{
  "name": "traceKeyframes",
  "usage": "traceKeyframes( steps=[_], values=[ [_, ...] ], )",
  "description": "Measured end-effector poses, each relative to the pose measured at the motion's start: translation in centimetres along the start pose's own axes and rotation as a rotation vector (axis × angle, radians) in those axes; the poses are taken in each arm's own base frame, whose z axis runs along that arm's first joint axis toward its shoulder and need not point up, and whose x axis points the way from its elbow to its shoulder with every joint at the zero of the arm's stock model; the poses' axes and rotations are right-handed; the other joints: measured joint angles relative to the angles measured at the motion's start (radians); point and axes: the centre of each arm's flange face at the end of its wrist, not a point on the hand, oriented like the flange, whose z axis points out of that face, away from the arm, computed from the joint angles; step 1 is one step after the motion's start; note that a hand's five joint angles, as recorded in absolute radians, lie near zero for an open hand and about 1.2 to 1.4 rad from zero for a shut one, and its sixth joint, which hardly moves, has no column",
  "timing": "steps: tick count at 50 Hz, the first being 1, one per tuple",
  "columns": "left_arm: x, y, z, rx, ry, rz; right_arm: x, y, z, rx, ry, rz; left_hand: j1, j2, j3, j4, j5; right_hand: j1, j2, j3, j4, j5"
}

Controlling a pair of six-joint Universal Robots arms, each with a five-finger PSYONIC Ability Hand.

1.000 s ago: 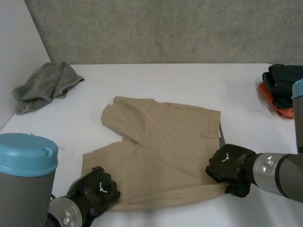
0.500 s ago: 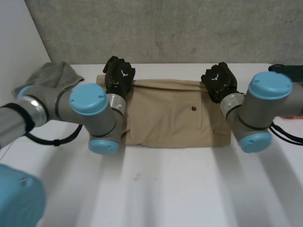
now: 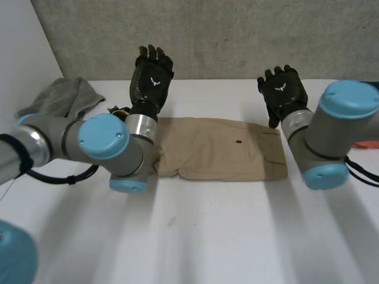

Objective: Fold the laundry.

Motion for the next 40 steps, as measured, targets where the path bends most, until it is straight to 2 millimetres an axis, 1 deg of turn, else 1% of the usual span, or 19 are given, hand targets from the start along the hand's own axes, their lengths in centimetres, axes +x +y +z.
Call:
traceKeyframes(
  steps=[1, 3, 4, 8, 9, 13, 16, 17, 18, 19, 20, 21, 22, 23, 24, 25, 29, 37, 40],
  values=[
    [-0.2, -0.3, -0.6, -0.002, 0.006, -0.012, 0.1, 0.0, -1.0, -0.038, -0.038, 0.044, 0.000, 0.000, 0.000, 0.000, 0.000, 0.000, 0.000, 0.000, 0.000, 0.000],
    [-0.3, -0.7, -1.3, -0.006, 0.015, -0.028, 0.1, 0.1, -1.7, -0.071, -0.069, 0.078, 0.000, 0.000, 0.000, 0.000, 0.000, 0.000, 0.000, 0.000, 0.000, 0.000],
    [-0.5, -1.1, -2.1, -0.010, 0.027, -0.045, 0.1, 0.5, -2.8, -0.134, -0.120, 0.134, 0.000, 0.000, 0.000, 0.000, 0.000, 0.000, 0.000, 0.000, 0.000, 0.000],
    [-0.7, -1.7, -3.8, -0.026, 0.056, -0.089, 0.0, 1.8, -4.3, -0.255, -0.202, 0.221, 0.000, 0.000, 0.000, 0.000, 0.000, 0.000, 0.001, 0.001, 0.000, -0.002],
    [-0.7, -1.7, -3.8, -0.026, 0.056, -0.089, 0.0, 1.8, -4.3, -0.255, -0.202, 0.221, 0.000, 0.000, 0.000, 0.000, 0.000, 0.000, 0.001, 0.001, 0.000, -0.002],
    [-0.8, -1.9, -5.2, -0.045, 0.082, -0.136, -0.9, 4.0, -4.8, -0.346, -0.250, 0.261, 0.000, 0.000, 0.000, 0.000, 0.000, 0.006, 0.007, 0.054, 0.010, 0.029],
    [-0.8, -1.8, -5.9, -0.059, 0.097, -0.162, -1.8, 5.6, -4.5, -0.375, -0.262, 0.260, 0.000, 0.000, 0.000, 0.000, 0.000, 0.113, 0.141, 0.171, 0.133, 0.125],
    [-0.8, -1.8, -5.9, -0.059, 0.097, -0.162, -1.8, 5.6, -4.5, -0.375, -0.262, 0.260, 0.000, 0.000, 0.000, 0.000, 0.000, 0.113, 0.141, 0.171, 0.133, 0.125],
    [-0.7, -1.7, -6.2, -0.065, 0.103, -0.168, -2.1, 6.1, -4.3, -0.379, -0.264, 0.255, 0.000, 0.000, 0.000, 0.000, 0.000, 0.264, 0.316, 0.323, 0.292, 0.277],
    [-0.6, -1.7, -6.3, -0.067, 0.105, -0.170, -2.3, 6.5, -4.1, -0.379, -0.264, 0.251, 0.000, 0.000, 0.000, 0.000, 0.000, 0.326, 0.374, 0.396, 0.366, 0.348],
    [-0.6, -1.6, -6.4, -0.070, 0.108, -0.171, -2.5, 6.8, -4.0, -0.379, -0.263, 0.245, 0.000, 0.000, 0.000, 0.000, 0.000, 0.412, 0.520, 0.517, 0.487, 0.464],
    [-0.5, -1.5, -6.5, -0.074, 0.112, -0.172, -2.5, 6.9, -4.0, -0.379, -0.263, 0.244, 0.000, 0.000, 0.000, 0.000, 0.000, 0.412, 0.520, 0.517, 0.487, 0.464],
    [-0.4, -1.4, -6.6, -0.078, 0.115, -0.172, -2.8, 7.3, -3.7, -0.373, -0.260, 0.232, 0.000, 0.000, 0.000, 0.000, 0.000, 0.538, 0.797, 0.814, 0.778, 0.733],
    [-0.4, -1.4, -6.6, -0.078, 0.115, -0.172, -2.8, 7.3, -3.7, -0.373, -0.260, 0.232, 0.000, 0.000, 0.000, 0.000, 0.000, 0.538, 0.797, 0.814, 0.778, 0.733],
    [-0.4, -1.3, -6.8, -0.082, 0.118, -0.171, -2.7, 7.7, -3.4, -0.364, -0.247, 0.215, 0.000, 0.000, 0.000, 0.000, 0.000, 0.611, 0.897, 0.913, 0.910, 0.826],
    [-0.3, -1.3, -6.8, -0.084, 0.120, -0.171, -2.7, 7.8, -3.3, -0.361, -0.241, 0.210, 0.000, 0.000, 0.000, 0.000, 0.000, 0.634, 0.923, 0.935, 0.942, 0.830],
    [-0.4, -1.2, -6.9, -0.087, 0.119, -0.168, -1.2, 8.2, -3.1, -0.360, -0.195, 0.190, 0.000, 0.000, 0.000, 0.000, 0.000, 0.643, 0.928, 0.945, 0.953, 0.830],
    [-1.7, -1.8, -7.1, -0.080, 0.103, -0.168, 4.9, 8.0, -4.3, -0.375, -0.084, 0.084, 0.000, 0.000, 0.000, 0.000, 0.000, 0.715, 0.939, 0.945, 0.954, 0.884],
    [-2.6, -2.2, -7.4, -0.078, 0.095, -0.170, 7.3, 7.9, -5.1, -0.388, -0.059, -0.063, 0.000, 0.000, 0.000, 0.000, 0.000, 0.721, 0.939, 0.945, 0.954, 0.886]
  ],
)
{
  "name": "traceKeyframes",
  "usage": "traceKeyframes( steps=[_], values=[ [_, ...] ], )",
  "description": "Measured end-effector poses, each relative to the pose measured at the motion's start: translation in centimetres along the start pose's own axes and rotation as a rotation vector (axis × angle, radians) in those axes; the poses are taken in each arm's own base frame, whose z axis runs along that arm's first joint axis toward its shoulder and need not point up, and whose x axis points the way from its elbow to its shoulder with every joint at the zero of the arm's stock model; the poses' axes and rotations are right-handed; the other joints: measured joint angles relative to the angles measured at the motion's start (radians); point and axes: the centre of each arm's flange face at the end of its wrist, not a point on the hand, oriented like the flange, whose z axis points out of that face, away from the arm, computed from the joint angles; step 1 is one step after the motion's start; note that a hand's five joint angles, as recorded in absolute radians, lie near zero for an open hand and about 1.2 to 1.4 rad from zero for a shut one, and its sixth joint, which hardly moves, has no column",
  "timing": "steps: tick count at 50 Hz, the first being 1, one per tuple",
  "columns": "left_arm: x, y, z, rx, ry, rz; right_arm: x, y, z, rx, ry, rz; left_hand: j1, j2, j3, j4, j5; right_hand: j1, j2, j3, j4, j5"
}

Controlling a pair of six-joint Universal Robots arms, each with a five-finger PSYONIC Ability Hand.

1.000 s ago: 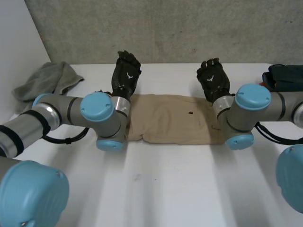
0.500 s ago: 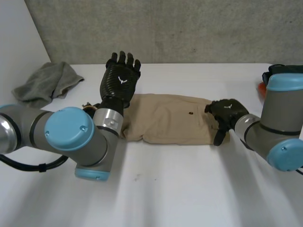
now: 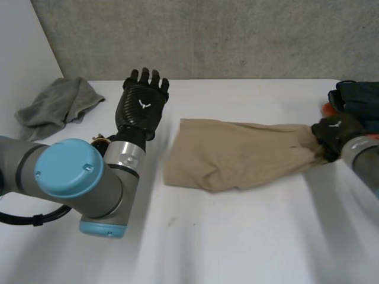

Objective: Fold the laundry.

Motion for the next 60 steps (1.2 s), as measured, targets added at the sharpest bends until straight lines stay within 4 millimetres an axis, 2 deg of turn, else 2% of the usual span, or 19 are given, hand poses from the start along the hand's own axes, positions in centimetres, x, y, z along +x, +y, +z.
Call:
traceKeyframes(
  steps=[8, 13, 15, 16, 17, 19, 23, 24, 26, 28, 30, 31, 35, 37, 39, 40, 44, 52, 60],
  values=[
    [-1.3, -0.5, -0.8, -0.009, -0.010, -0.044, 0.8, -1.1, -0.8, 0.040, 0.026, -0.294, 0.000, 0.000, 0.000, 0.000, 0.000, 0.022, 0.000, 0.005, 0.000, 0.000],
    [-1.5, -0.7, -1.0, -0.022, -0.004, -0.102, -3.6, -6.8, -1.8, 0.327, -0.028, -0.489, 0.000, 0.000, 0.000, 0.000, 0.000, 0.028, 0.000, 0.020, 0.002, 0.011],
    [-1.5, -0.7, -1.0, -0.023, -0.003, -0.106, -4.0, -7.2, -1.9, 0.351, -0.034, -0.496, 0.000, 0.000, 0.000, 0.000, 0.000, 0.028, 0.000, 0.020, 0.002, 0.011],
    [-1.5, -0.7, -1.0, -0.026, -0.001, -0.120, -5.4, -8.3, -2.2, 0.422, -0.055, -0.513, 0.000, 0.000, 0.000, 0.000, 0.000, 0.028, 0.000, 0.023, 0.002, 0.011],
    [-1.6, -0.8, -1.0, -0.026, -0.001, -0.126, -8.4, -10.1, -3.0, 0.554, -0.109, -0.537, 0.000, 0.000, 0.000, 0.000, 0.000, 0.029, 0.000, 0.027, 0.006, 0.011],
    [-1.6, -0.8, -0.9, -0.026, -0.002, -0.132, -11.4, -11.2, -3.8, 0.658, -0.168, -0.551, 0.000, 0.000, 0.000, 0.000, 0.000, 0.029, 0.000, 0.027, 0.006, 0.011],
    [-1.6, -0.9, -0.8, -0.025, -0.003, -0.134, -12.4, -11.4, -4.1, 0.686, -0.191, -0.553, 0.000, 0.000, 0.000, 0.000, 0.000, 0.029, 0.000, 0.027, 0.006, 0.011],
    [-1.8, -1.1, -0.5, -0.017, -0.012, -0.137, -17.1, -11.8, -5.4, 0.785, -0.313, -0.547, 0.000, 0.000, 0.000, 0.000, 0.000, -0.047, -0.114, -0.097, -0.129, -0.088],
    [-2.0, -1.3, -0.3, -0.009, -0.018, -0.138, -18.5, -11.6, -5.8, 0.795, -0.363, -0.525, 0.000, 0.000, 0.000, 0.000, 0.000, -0.206, -0.283, -0.265, -0.296, -0.243],
    [-2.2, -1.6, 0.0, 0.002, -0.026, -0.141, -19.3, -11.4, -6.1, 0.781, -0.416, -0.463, 0.000, 0.000, 0.000, 0.000, 0.000, -0.629, -0.778, -0.736, -0.767, -0.705],
    [-2.2, -1.7, 0.2, 0.006, -0.029, -0.143, -19.3, -11.4, -6.1, 0.777, -0.421, -0.451, 0.000, 0.000, 0.000, 0.000, 0.000, -0.629, -0.778, -0.736, -0.767, -0.705],
    [-2.4, -2.0, 0.5, 0.019, -0.036, -0.148, -19.1, -11.4, -6.0, 0.747, -0.444, -0.367, 0.000, 0.000, 0.000, 0.000, 0.000, -0.700, -0.889, -0.877, -0.900, -0.828],
    [-2.8, -3.2, 1.6, 0.057, -0.050, -0.176, -16.2, -12.3, -5.7, 0.670, -0.440, -0.112, 0.000, 0.000, 0.000, 0.000, 0.000, -0.722, -0.940, -0.946, -0.955, -0.888],
    [-2.7, -3.8, 2.3, 0.073, -0.045, -0.203, -12.7, -12.9, -5.2, 0.607, -0.401, 0.117, 0.000, 0.000, 0.000, 0.000, 0.000, -0.722, -0.940, -0.946, -0.955, -0.888],
    [-2.3, -4.3, 2.9, 0.080, -0.032, -0.232, -12.1, -13.0, -5.1, 0.598, -0.395, 0.151, 0.000, 0.000, 0.000, 0.000, 0.000, -0.722, -0.940, -0.946, -0.955, -0.888],
    [-1.9, -4.6, 3.2, 0.081, -0.018, -0.253, -8.6, -12.9, -4.7, 0.538, -0.352, 0.362, 0.000, 0.000, 0.000, 0.000, 0.000, -0.722, -0.940, -0.946, -0.955, -0.888],
    [0.4, -4.9, 3.9, 0.051, 0.067, -0.326, -5.9, -11.6, -3.8, 0.435, -0.317, 0.533, 0.000, 0.000, 0.000, 0.000, 0.000, -0.722, -0.940, -0.946, -0.955, -0.888],
    [6.0, -3.4, 3.5, -0.097, 0.304, -0.419, -6.1, -9.3, -1.3, 0.244, -0.351, 0.601, 0.003, 0.001, 0.000, 0.000, 0.000, -0.722, -0.940, -0.946, -0.955, -0.888],
    [8.6, -0.7, 3.0, -0.246, 0.403, -0.411, -8.1, -7.9, 1.0, 0.133, -0.416, 0.594, 0.003, 0.002, 0.002, 0.003, 0.000, -0.722, -0.940, -0.946, -0.955, -0.888]
  ],
)
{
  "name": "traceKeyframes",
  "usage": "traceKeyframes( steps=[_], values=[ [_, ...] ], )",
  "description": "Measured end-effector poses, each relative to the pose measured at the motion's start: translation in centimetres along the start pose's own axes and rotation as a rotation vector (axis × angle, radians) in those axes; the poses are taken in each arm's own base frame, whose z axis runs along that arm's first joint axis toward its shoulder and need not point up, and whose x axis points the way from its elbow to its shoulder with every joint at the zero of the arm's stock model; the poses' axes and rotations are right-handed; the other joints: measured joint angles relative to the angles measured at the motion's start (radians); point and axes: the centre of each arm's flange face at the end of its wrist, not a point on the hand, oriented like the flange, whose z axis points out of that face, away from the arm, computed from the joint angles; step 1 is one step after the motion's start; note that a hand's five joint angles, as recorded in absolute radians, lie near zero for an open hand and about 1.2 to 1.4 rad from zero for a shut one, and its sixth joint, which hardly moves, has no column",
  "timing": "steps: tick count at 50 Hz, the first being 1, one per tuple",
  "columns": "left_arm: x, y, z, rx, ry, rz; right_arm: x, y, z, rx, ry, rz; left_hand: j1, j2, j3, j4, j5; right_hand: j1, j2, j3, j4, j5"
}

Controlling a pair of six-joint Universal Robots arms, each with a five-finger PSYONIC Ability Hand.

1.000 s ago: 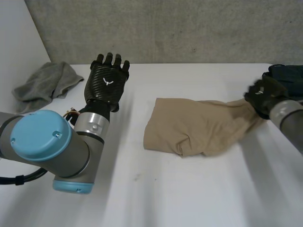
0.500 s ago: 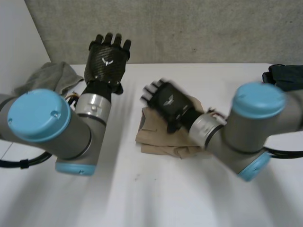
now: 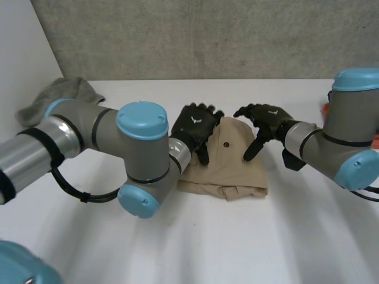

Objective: Fold the laundry.

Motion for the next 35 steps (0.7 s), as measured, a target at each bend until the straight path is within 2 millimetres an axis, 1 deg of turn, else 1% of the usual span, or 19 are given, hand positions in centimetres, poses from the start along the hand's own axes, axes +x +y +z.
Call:
traceKeyframes(
  steps=[5, 6, 7, 9, 12, 16, 20, 21, 24, 25, 26, 27, 28, 30, 31, 32, 34, 35],
  values=[
    [0.0, 1.8, 0.3, -0.101, 0.008, 0.004, 0.2, 1.5, 1.0, -0.045, -0.002, -0.015, 0.000, 0.000, 0.000, 0.000, 0.000, 0.000, 0.000, 0.000, 0.000, 0.000],
    [-0.1, 2.2, 0.3, -0.130, 0.007, 0.005, 0.3, 2.2, 1.3, -0.064, 0.002, -0.038, 0.000, 0.000, 0.000, 0.000, 0.000, 0.000, 0.000, 0.000, 0.000, 0.000],
    [-0.2, 2.5, 0.4, -0.150, 0.005, 0.007, 0.3, 2.4, 1.4, -0.069, 0.004, -0.046, 0.000, 0.000, 0.000, 0.000, 0.000, 0.000, 0.000, 0.000, 0.000, 0.000],
    [-0.5, 3.3, 0.4, -0.195, -0.002, 0.015, 0.7, 3.4, 1.9, -0.100, 0.025, -0.106, 0.000, 0.000, 0.000, 0.000, 0.000, -0.014, 0.000, 0.000, 0.000, 0.000],
    [-0.8, 3.8, 0.4, -0.228, -0.008, 0.035, 1.1, 4.2, 2.2, -0.125, 0.062, -0.186, 0.000, 0.000, 0.000, 0.000, 0.000, -0.025, 0.000, 0.000, 0.000, 0.000],
    [-1.1, 4.1, 0.4, -0.248, -0.010, 0.071, 1.4, 4.3, 2.1, -0.139, 0.099, -0.268, -0.003, -0.002, -0.002, -0.003, 0.000, -0.039, 0.000, -0.004, 0.000, 0.000],
    [-1.2, 3.4, 0.2, -0.238, -0.011, 0.100, 1.5, 3.4, 1.7, -0.127, 0.126, -0.326, -0.003, -0.002, -0.002, -0.003, 0.000, -0.040, 0.000, -0.004, 0.000, 0.000],
    [-1.3, 2.9, 0.1, -0.225, -0.013, 0.104, 1.5, 3.0, 1.5, -0.118, 0.132, -0.336, -0.003, -0.002, -0.002, -0.003, 0.000, -0.040, 0.000, -0.004, 0.000, 0.000],
    [-1.7, 0.3, -0.6, -0.170, -0.022, 0.101, 1.2, 1.1, 0.5, -0.068, 0.148, -0.358, -0.003, -0.002, -0.002, -0.003, 0.000, -0.040, 0.000, -0.004, 0.000, -0.005],
    [-1.8, -0.1, -0.7, -0.162, -0.023, 0.100, 1.2, 0.9, 0.3, -0.061, 0.150, -0.359, -0.003, -0.002, -0.002, -0.003, 0.000, -0.040, 0.000, -0.004, 0.000, -0.005],
    [-2.0, -1.6, -1.2, -0.130, -0.029, 0.093, 1.0, 0.1, -0.2, -0.033, 0.154, -0.366, -0.003, -0.002, -0.002, -0.003, 0.000, -0.040, 0.000, -0.004, 0.000, -0.005],
    [-2.0, -1.9, -1.3, -0.124, -0.031, 0.091, 0.9, -0.1, -0.4, -0.022, 0.156, -0.368, -0.003, -0.002, -0.002, -0.003, 0.000, -0.040, 0.000, -0.004, 0.000, -0.005],
    [-2.3, -3.6, -2.0, -0.085, -0.038, 0.082, 0.5, -0.8, -1.1, 0.014, 0.160, -0.375, -0.003, -0.002, -0.002, -0.003, 0.000, -0.040, 0.000, -0.004, 0.000, -0.005],
    [-2.5, -4.6, -2.6, -0.061, -0.042, 0.074, 0.1, -1.3, -1.7, 0.046, 0.164, -0.383, -0.003, -0.002, -0.002, -0.003, 0.000, -0.040, 0.000, -0.004, 0.000, -0.005],
    [-2.5, -4.8, -2.6, -0.057, -0.043, 0.073, 0.0, -1.4, -1.9, 0.053, 0.164, -0.384, -0.003, -0.002, -0.002, -0.003, 0.000, -0.040, 0.000, -0.004, 0.000, -0.005],
    [-2.8, -6.1, -3.4, -0.023, -0.047, 0.064, -0.5, -1.8, -2.6, 0.092, 0.169, -0.394, -0.003, -0.002, -0.002, -0.003, 0.000, -0.040, 0.000, -0.004, 0.000, -0.005],
    [-3.0, -7.5, -4.3, 0.014, -0.045, 0.054, -1.2, -2.0, -3.7, 0.141, 0.179, -0.406, -0.003, -0.002, -0.002, -0.003, 0.000, -0.040, 0.000, -0.004, 0.000, -0.005],
    [-3.1, -8.9, -5.2, 0.054, -0.031, 0.048, -1.7, -2.0, -4.5, 0.177, 0.190, -0.416, -0.003, -0.002, -0.002, -0.003, 0.000, -0.040, 0.000, -0.004, 0.000, -0.005]
  ],
)
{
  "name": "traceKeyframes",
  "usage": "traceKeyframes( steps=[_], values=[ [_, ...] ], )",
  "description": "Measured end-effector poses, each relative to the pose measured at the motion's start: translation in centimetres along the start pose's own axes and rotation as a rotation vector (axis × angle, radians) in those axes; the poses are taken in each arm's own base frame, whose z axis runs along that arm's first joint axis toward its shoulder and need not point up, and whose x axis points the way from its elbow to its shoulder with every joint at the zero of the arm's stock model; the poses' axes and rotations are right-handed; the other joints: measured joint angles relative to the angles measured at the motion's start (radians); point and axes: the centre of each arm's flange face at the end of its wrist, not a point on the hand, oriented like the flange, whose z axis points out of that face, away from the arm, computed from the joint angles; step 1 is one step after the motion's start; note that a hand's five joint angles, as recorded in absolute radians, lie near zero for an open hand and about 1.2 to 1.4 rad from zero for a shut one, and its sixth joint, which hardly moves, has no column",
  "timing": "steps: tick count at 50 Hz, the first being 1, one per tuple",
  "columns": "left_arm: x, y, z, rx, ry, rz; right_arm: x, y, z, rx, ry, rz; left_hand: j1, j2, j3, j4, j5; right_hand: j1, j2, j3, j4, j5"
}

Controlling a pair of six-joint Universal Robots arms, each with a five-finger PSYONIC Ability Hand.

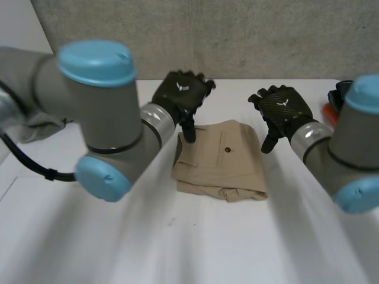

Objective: Fold the laundry.

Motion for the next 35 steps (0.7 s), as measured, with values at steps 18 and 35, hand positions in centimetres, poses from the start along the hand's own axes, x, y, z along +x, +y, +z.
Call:
traceKeyframes(
  steps=[18, 35],
  values=[
    [-1.5, -3.8, -4.9, 0.087, 0.151, -0.012, -7.1, 6.1, -6.5, 0.005, -0.095, -0.013, 0.000, 0.000, 0.000, 0.000, 0.000, 0.000, 0.000, 0.000, 0.000, 0.000],
    [-1.3, -3.0, -4.6, 0.065, 0.154, -0.019, -9.2, 8.8, -2.1, 0.049, -0.116, -0.107, 0.000, 0.000, 0.000, 0.000, 0.000, 0.000, 0.000, 0.000, 0.000, 0.000]
  ],
)
